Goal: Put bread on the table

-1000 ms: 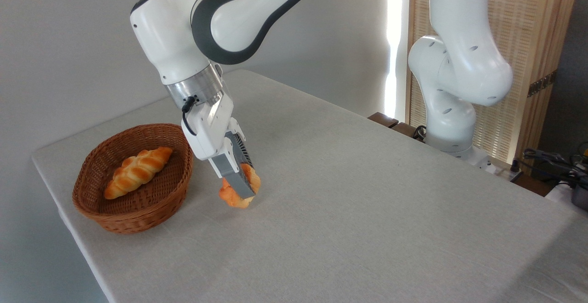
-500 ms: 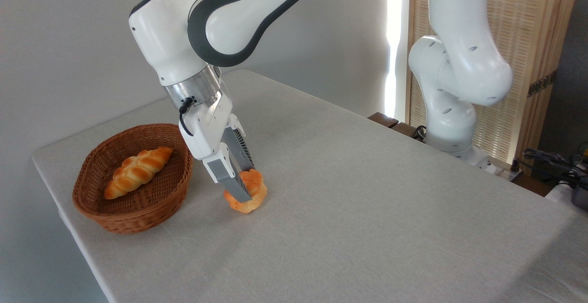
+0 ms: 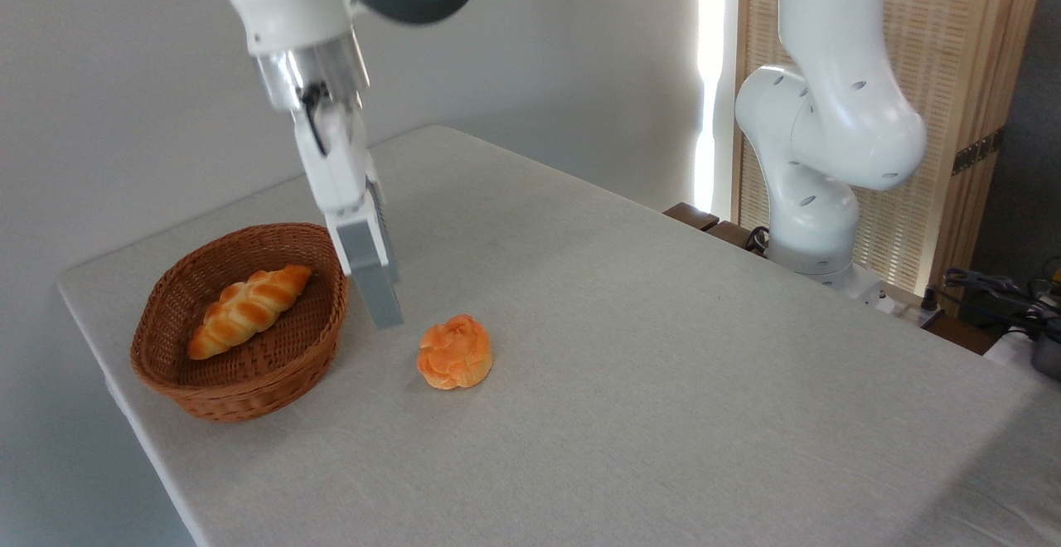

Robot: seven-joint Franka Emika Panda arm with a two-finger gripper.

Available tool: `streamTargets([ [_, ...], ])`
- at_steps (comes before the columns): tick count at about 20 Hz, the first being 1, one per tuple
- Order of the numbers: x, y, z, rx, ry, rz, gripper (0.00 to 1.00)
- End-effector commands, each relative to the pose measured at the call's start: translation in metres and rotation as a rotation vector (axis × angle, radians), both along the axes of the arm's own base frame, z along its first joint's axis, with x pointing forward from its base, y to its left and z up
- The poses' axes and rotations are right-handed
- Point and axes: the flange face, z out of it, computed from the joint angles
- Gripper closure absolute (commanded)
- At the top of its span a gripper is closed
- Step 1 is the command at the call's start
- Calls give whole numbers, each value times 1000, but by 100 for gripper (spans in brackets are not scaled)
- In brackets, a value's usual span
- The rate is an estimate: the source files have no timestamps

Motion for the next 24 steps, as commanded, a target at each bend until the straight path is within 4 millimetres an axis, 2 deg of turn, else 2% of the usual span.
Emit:
streamTargets([
  [1, -4, 35, 36, -175, -26, 238, 0],
  [3, -11, 53, 46, -257, 3, 304, 0],
  [5, -16, 64, 51, -250, 38, 325, 0],
  [7, -17, 78, 80, -250, 20, 340, 0],
  [11, -16, 103, 85, -246, 7, 373, 0],
  [14, -16, 103, 83, -175, 0, 363, 0],
  [17, -16, 104, 83, -175, -1, 371, 0],
  [21, -17, 85, 81, -183, 12, 341, 0],
  [24, -17, 83, 80, -183, 12, 336, 0],
])
